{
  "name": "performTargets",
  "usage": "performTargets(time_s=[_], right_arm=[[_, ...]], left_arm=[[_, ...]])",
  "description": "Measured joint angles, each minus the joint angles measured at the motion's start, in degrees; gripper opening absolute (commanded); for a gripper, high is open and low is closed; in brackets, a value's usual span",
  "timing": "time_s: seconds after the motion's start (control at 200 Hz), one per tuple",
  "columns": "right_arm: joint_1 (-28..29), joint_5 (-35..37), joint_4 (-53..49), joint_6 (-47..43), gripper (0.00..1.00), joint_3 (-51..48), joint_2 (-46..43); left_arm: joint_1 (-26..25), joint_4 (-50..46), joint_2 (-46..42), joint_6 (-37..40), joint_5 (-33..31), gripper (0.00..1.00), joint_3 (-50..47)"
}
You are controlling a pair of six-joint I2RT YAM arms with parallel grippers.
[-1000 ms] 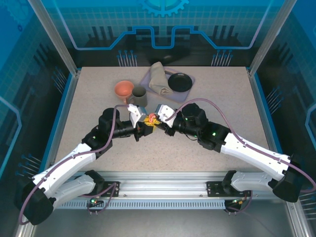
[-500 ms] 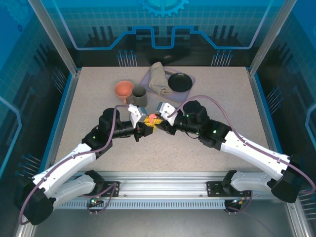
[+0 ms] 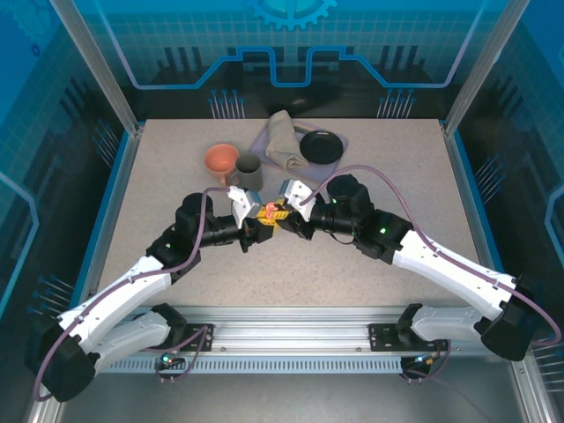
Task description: Insert the wireless bluetooth earbuds into the charging case
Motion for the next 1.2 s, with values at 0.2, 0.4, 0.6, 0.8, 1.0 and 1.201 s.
performTargets(time_s=[0.2,0.4,0.6,0.8,1.0,1.201], right_arm=[[0.0,-0.2,-2.3,-0.5,0.25,1.5,0.4],[0.0,-0.7,-2.7,-0.4,0.25,1.7,0.5],[0.0,-1.6,-2.7,0.0,0.26,1.7,0.5],[0.0,-2.3,-2.8,0.6,0.28,1.8,0.5],[-0.6,-4.5,-2.8,2.0,0.29,1.8,0.4],[-1.1,-7.5,-2.8,3.3,0.3,1.8,0.3]], left_arm=[[0.0,0.3,0.0,0.0,0.0,0.0,0.0],[0.0,0.4,0.0,0.0,0.1,0.0,0.0],[0.0,0.4,0.0,0.0,0.5,0.0,0.0],[0.0,0.3,0.0,0.9,0.7,0.0,0.0],[0.0,0.4,0.0,1.1,1.1,0.0,0.0],[-0.2,0.4,0.0,1.1,1.1,0.0,-0.1]])
